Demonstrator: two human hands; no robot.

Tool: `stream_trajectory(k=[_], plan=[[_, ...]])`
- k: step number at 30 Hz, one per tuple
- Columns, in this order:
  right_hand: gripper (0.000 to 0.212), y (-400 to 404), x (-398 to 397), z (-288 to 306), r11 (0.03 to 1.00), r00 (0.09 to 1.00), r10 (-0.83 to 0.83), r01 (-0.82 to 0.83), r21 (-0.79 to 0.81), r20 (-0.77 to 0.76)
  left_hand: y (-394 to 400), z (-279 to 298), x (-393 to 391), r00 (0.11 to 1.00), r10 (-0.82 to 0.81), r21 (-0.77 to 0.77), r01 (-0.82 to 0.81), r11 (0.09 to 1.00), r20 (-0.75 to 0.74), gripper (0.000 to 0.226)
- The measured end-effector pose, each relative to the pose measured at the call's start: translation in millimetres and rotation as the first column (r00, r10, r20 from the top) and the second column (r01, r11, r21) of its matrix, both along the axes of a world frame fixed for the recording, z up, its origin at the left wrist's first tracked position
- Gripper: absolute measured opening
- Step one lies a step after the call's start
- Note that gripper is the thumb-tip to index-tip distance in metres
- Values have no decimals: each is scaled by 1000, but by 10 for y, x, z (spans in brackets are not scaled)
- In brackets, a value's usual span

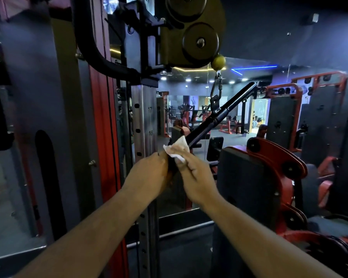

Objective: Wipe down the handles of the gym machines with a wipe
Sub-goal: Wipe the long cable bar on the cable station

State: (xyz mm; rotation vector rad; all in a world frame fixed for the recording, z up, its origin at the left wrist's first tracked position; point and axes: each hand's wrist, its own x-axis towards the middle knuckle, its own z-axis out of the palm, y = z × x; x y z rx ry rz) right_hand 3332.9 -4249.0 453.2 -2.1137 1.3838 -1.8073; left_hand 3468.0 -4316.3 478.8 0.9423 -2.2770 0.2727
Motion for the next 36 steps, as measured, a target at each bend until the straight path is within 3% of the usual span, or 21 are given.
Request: stream_trajectory(k=[3, 5, 7, 8, 10, 12, 14, 16, 19, 22, 24, 26, 27, 29, 31, 33, 36], plan=[[28, 23, -232, 281, 998, 971, -24, 36, -46, 239, -10, -27, -14, 999, 39, 1, -39, 999, -23, 33], [25, -88, -519, 624, 988, 846, -40, 113, -105, 532, -9, -30, -49, 998, 57, -13, -57, 998, -4, 37], [24, -220, -772, 912, 967, 741, -98, 228, -111, 664, -3, -27, -84, 998, 60, -19, -60, 998, 12, 38], [24, -294, -877, 988, 941, 775, -186, 316, -116, 604, 6, -26, -103, 998, 57, -21, -57, 998, 10, 38], [27, -427, -994, 987, 882, 870, -420, 458, -109, 260, 21, -25, -148, 998, 67, -19, -67, 998, 14, 39], [30, -551, -973, 813, 847, 838, -530, 529, -48, -131, 26, -37, -192, 997, 75, -19, -75, 997, 19, 38], [34, -603, -829, 537, 845, 805, -521, 534, -38, -282, 28, -52, -212, 997, 73, -11, -73, 997, 14, 37], [38, -555, -618, 208, 886, 860, -455, 464, -17, -232, 12, -81, -205, 998, 61, 0, -61, 998, 1, 35], [38, -363, -309, -160, 985, 984, -164, 160, -63, -63, -48, -148, -207, 999, 39, -7, -39, 999, 3, 31], [30, -159, -222, -315, 994, 992, 89, -83, -69, 93, -99, -164, -205, 998, 55, -39, -55, 998, -7, 30], [23, -120, -310, -210, 997, 958, 78, -74, -22, 275, -89, -145, -203, 998, 51, -25, -52, 998, -22, 29], [23, -221, -533, 31, 992, 856, -27, 87, -92, 516, -69, -132, -214, 998, 67, -21, -67, 998, -18, 32], [25, -289, -669, 189, 970, 819, -95, 204, -134, 566, -66, -131, -227, 997, 75, -19, -75, 997, -20, 35], [30, -413, -873, 454, 920, 858, -226, 344, -188, 462, -71, -124, -254, 998, 52, 25, -51, 998, -36, 42], [34, -548, -925, 497, 930, 921, -325, 352, -102, 213, -65, -123, -257, 996, -37, 150, 49, 987, -81, 52], [37, -638, -866, 330, 914, 915, -403, 403, -51, 6, -56, -145, -225, 973, -145, 305, 195, 932, -180, 70], [44, -639, -581, -88, 936, 937, -344, 338, -102, -56, -100, -199, -123, 951, -204, 450, 290, 845, -231, 96]])
